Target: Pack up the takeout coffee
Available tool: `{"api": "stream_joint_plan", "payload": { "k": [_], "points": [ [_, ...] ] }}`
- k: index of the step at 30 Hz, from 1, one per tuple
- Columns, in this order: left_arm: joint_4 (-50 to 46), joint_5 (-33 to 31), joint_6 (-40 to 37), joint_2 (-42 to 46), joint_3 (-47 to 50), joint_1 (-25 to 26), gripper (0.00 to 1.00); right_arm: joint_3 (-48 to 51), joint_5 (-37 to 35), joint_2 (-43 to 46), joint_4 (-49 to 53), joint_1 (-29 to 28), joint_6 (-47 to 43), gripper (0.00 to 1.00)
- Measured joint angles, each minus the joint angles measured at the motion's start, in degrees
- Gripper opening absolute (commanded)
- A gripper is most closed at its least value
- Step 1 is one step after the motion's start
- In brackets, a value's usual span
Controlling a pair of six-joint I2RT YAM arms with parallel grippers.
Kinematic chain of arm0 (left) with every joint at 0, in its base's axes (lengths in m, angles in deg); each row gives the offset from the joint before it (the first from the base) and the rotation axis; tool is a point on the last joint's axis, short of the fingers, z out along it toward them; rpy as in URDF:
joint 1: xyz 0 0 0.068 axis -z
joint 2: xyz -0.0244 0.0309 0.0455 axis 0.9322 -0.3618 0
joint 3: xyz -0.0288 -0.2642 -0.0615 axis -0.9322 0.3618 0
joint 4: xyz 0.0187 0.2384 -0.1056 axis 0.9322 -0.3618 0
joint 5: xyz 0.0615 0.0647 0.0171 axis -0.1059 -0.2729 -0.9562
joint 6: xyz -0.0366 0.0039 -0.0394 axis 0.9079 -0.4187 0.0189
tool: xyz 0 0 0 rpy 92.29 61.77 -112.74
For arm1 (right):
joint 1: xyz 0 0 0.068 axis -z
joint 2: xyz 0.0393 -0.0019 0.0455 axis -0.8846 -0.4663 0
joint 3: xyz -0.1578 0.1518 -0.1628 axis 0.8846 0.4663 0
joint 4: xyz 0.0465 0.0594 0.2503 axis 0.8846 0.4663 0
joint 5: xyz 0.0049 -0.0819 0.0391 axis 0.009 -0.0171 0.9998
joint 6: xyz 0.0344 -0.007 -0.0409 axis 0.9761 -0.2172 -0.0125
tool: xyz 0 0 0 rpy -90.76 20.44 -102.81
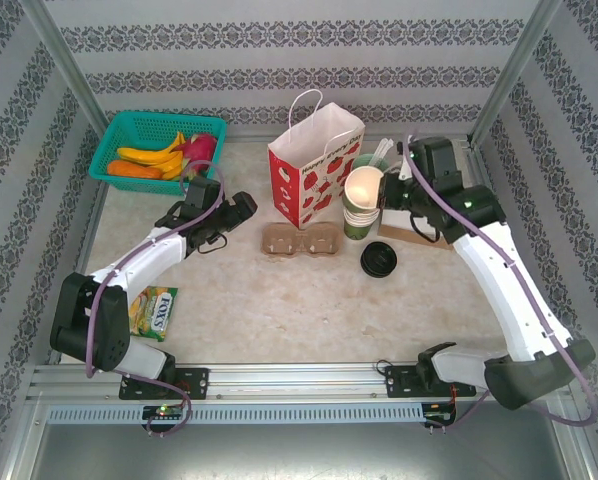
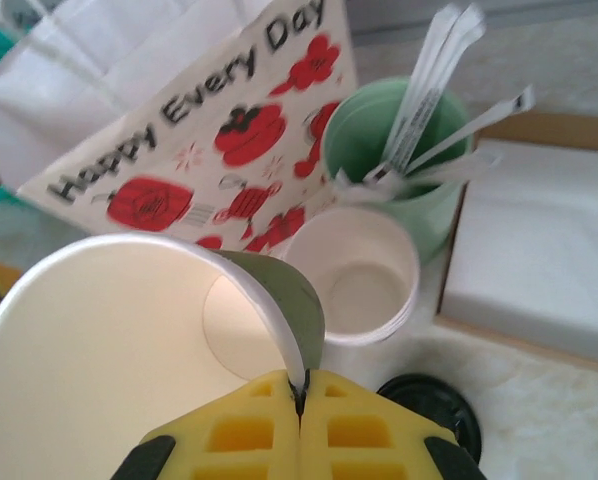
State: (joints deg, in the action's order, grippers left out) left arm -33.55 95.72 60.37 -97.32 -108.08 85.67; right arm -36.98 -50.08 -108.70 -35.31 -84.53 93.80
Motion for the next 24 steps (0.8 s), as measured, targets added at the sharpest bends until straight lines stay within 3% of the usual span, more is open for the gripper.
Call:
{"api": "stream_joint_plan", "payload": {
  "k": [10, 16, 24],
  "points": [
    [-3.89, 0.37, -1.55, 0.04, -1.25, 0.00, 0.99, 11.96, 0.04, -4.33, -4.33, -15.89, 4.96, 0.00],
    [-4.76, 2.75, -2.25, 0.50, -1.38, 0.00, 0.99, 11.96, 0.37, -12.00, -5.44, -19.71, 5.11, 0.00],
    [-12.00, 7.13, -3.63, 0.35, -4.04, 1.53, 0.99, 12.13, 0.46, -16.00, -8.74, -21.77, 8.24, 0.00]
  ]
}}
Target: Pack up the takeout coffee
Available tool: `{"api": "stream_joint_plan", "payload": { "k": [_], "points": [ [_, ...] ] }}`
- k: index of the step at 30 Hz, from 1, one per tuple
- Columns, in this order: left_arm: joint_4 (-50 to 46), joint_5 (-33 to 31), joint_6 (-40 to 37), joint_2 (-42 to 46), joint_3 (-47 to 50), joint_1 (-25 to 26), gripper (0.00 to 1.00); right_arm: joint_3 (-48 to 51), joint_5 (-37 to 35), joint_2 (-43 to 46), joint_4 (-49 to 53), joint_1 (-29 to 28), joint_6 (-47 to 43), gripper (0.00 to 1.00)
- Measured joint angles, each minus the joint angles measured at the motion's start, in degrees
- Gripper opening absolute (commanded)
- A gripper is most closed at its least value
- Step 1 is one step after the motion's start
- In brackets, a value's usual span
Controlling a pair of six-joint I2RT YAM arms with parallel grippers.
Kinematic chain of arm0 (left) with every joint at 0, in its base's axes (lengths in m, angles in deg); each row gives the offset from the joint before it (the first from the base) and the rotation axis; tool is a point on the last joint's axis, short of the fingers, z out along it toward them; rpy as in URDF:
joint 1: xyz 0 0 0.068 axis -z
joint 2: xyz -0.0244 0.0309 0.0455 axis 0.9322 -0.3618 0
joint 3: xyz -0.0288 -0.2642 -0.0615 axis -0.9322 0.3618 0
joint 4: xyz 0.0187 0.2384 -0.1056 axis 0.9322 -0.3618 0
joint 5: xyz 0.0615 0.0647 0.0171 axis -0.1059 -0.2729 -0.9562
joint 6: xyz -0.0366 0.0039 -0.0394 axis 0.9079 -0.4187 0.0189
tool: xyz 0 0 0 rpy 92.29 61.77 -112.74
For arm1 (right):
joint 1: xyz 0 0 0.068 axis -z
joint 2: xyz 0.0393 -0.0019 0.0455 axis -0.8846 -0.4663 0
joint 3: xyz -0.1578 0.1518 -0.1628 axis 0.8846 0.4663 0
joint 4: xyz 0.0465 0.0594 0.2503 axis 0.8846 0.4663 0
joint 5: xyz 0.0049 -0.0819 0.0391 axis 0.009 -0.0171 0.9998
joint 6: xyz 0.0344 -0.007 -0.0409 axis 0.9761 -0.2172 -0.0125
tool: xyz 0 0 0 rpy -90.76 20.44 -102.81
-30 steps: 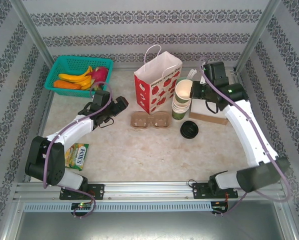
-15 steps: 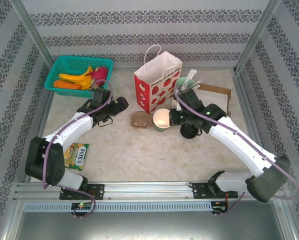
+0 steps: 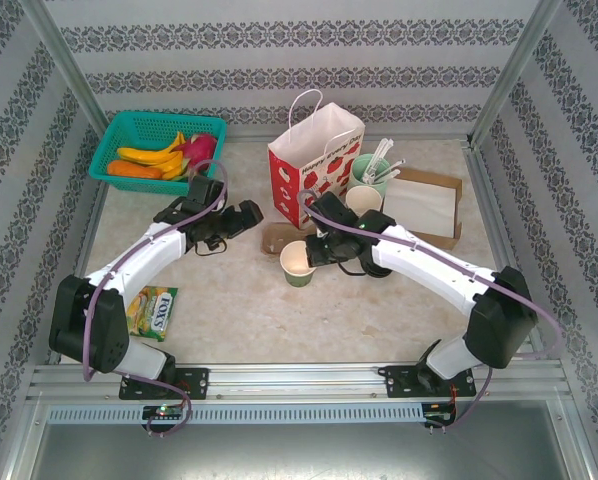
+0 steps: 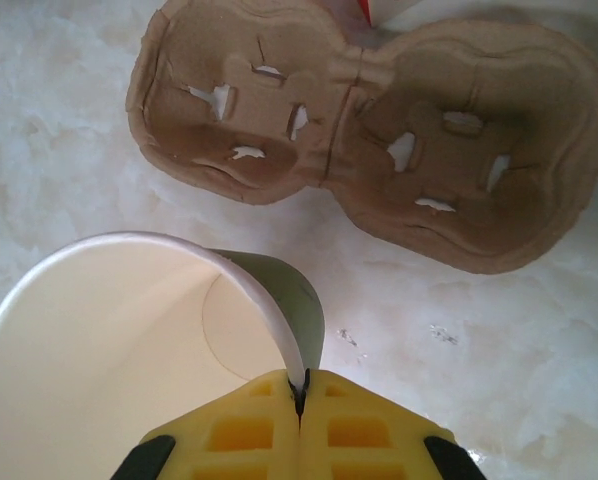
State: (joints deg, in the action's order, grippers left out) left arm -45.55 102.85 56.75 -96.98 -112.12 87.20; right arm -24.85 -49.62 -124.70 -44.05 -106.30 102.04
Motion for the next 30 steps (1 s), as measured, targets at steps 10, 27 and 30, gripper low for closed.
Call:
{"api": "stream_joint_plan", "payload": {
  "k": [10, 27, 30],
  "points": [
    [-4.90, -0.83, 1.38, -1.38, -1.20, 3.34, 0.99, 1.36, -1.81, -3.45, -3.63, -0.44, 1.46, 0.00],
    [-7.96, -3.74, 1.25, -3.82, -3.26, 4.37, 0.99, 1.97, -2.36, -5.31, -5.46, -0.81, 1.68, 0.15],
    [-7.87, -3.67, 1.29, -3.89, -3.28, 4.50, 0.99, 1.97, -2.34, -5.31, -5.49, -0.81, 1.88, 0.22]
  ]
}}
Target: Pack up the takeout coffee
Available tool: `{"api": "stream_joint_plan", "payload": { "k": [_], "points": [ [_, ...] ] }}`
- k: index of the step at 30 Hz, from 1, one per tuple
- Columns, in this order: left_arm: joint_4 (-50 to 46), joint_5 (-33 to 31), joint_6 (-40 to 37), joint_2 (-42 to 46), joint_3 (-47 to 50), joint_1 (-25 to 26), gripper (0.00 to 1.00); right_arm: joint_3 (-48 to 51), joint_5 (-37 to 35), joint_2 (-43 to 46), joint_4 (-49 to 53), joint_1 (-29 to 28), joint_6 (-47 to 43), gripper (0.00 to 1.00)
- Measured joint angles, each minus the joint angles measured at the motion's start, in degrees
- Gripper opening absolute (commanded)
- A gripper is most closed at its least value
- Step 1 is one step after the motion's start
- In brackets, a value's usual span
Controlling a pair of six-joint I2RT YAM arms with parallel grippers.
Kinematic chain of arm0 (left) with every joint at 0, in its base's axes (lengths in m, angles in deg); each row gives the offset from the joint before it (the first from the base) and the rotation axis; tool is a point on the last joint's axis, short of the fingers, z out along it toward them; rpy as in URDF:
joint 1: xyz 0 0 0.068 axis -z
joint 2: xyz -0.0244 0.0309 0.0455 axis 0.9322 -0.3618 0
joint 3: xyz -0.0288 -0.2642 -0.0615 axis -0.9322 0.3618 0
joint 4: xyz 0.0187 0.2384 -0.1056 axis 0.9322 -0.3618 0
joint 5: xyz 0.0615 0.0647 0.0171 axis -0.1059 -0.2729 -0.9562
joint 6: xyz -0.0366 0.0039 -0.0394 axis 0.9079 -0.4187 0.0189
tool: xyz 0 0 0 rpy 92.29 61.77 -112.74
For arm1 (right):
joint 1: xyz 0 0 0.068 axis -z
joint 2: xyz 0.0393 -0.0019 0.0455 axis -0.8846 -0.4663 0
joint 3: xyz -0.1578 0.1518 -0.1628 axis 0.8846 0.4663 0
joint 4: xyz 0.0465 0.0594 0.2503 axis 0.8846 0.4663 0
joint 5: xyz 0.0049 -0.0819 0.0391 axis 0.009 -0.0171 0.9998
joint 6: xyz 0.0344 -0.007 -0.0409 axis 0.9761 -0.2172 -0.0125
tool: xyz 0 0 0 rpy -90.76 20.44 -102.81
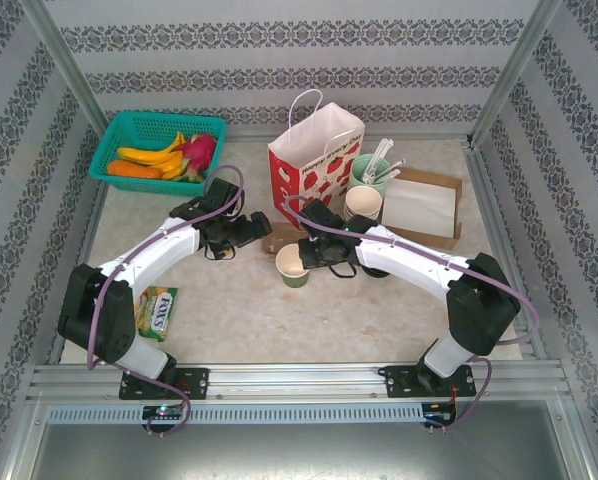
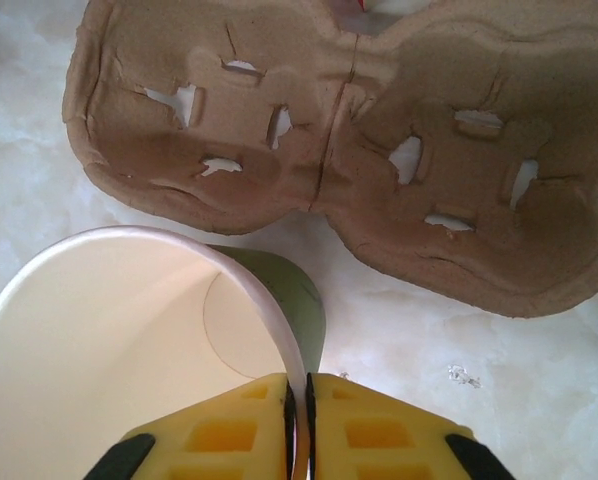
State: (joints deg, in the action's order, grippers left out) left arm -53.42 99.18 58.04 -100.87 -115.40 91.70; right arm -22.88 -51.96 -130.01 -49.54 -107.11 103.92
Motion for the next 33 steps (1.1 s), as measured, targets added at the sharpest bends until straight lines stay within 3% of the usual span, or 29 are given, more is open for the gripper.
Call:
{"api": "stream_joint_plan", "payload": {
  "k": [4, 7, 11, 16, 21, 25, 33],
  "points": [
    [1.53, 0.22, 1.22, 0.00, 0.00, 0.11, 0.99, 0.00, -0.07, 0.31, 0.04, 0.02, 0.61, 0.29],
    [3.19, 0.11, 2.32, 0.00, 0.02, 0.59, 0.99, 0.00, -0.07, 1.75, 0.09, 0.02, 0.87, 0.41],
    [4.79, -0.50, 3.39, 0.00, 0.02, 0.98, 0.99, 0.87, -0.42, 6.97, -0.17, 0.63, 1.53, 0.48],
    [6.84, -2.73, 4.50, 0.00, 0.20, 1.09, 0.99, 8.44, -1.40, 17.38, -2.21, 5.14, 1.14, 0.50],
    [11.21, -5.55, 6.38, 0.46, 2.25, 1.11, 0.99, 20.59, 0.72, 24.85, -4.96, 15.96, -3.19, 0.53],
    [12.57, -7.06, 6.91, 0.68, 2.78, 1.16, 0.99, 25.86, 4.55, 25.49, -5.09, 22.56, -7.72, 0.54],
    [13.35, -8.74, 7.34, 0.68, 2.78, 1.84, 0.99, 25.57, 8.17, 21.88, -6.40, 23.58, -15.65, 0.48]
  ]
}}
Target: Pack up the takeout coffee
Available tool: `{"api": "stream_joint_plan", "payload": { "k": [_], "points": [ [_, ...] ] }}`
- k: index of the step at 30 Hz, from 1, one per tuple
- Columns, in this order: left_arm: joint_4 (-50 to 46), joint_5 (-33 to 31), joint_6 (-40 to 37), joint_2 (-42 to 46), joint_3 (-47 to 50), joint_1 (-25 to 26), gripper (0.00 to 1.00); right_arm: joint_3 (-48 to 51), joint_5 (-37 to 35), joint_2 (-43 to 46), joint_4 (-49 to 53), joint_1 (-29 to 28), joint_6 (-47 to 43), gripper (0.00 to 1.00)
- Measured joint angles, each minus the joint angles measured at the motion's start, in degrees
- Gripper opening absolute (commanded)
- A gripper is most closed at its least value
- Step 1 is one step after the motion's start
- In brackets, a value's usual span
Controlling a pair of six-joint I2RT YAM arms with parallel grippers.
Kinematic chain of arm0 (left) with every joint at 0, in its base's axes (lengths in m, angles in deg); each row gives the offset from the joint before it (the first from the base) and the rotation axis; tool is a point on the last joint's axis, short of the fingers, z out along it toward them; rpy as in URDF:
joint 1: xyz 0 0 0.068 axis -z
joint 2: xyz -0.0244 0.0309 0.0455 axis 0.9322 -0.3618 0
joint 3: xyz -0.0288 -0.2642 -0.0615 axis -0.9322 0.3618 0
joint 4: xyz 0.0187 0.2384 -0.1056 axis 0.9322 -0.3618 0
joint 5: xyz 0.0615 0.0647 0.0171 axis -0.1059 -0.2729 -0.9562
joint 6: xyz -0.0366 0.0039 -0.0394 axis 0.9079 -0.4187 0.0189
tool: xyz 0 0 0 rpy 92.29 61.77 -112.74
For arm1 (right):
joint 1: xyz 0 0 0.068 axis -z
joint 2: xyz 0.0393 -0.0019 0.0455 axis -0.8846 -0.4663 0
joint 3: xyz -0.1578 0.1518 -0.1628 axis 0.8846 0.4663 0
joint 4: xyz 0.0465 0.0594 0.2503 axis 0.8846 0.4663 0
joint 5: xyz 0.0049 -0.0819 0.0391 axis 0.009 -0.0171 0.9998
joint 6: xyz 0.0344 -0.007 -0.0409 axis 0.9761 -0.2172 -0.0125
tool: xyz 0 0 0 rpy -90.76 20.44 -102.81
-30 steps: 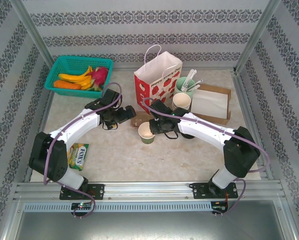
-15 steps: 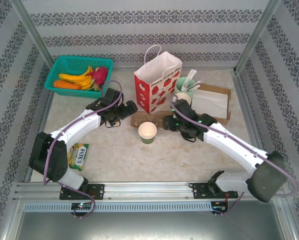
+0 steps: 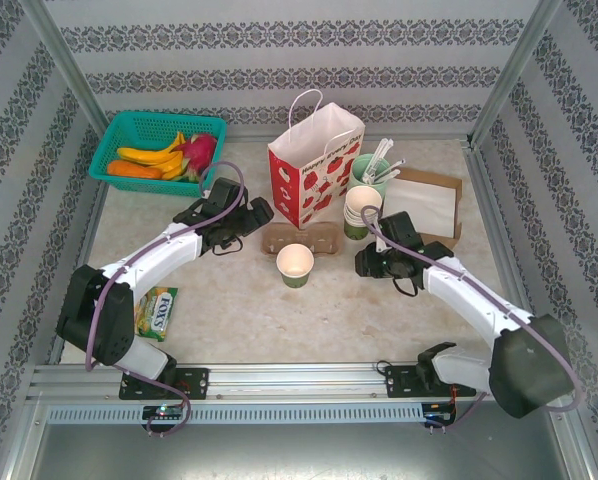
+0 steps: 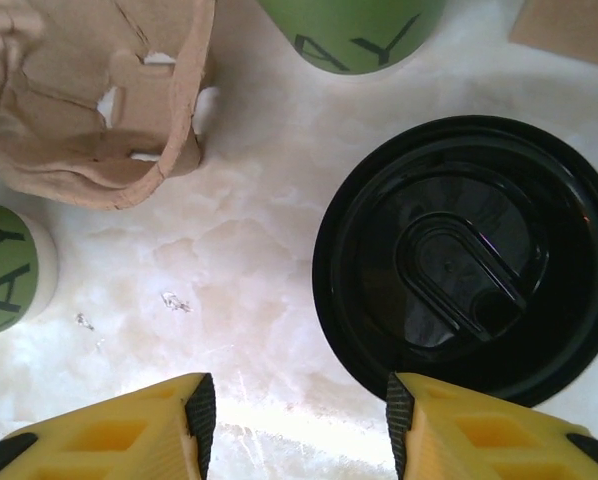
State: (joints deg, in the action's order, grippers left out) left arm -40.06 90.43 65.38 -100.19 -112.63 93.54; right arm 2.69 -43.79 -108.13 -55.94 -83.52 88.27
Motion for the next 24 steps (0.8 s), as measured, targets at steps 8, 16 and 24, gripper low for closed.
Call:
{"api": "stream_joint_plan", "payload": {
  "k": [8, 16, 24],
  "points": [
    [0.02, -0.17, 0.17, -0.20, -0.13, 0.09, 0.99, -2.03, -1.33, -5.79, -1.22, 0.22, -0.26, 0.47],
    [0.20, -1.49, 0.79, -0.72, -0.24, 0.42, 0.99, -2.51, -4.74, -7.50, -2.99, -0.52, -0.31, 0.47],
    [0.20, -1.86, 1.64, -0.72, -0.22, 0.44, 0.99, -2.58, -6.32, -9.31, -4.96, -0.68, -0.37, 0.45]
  ]
}}
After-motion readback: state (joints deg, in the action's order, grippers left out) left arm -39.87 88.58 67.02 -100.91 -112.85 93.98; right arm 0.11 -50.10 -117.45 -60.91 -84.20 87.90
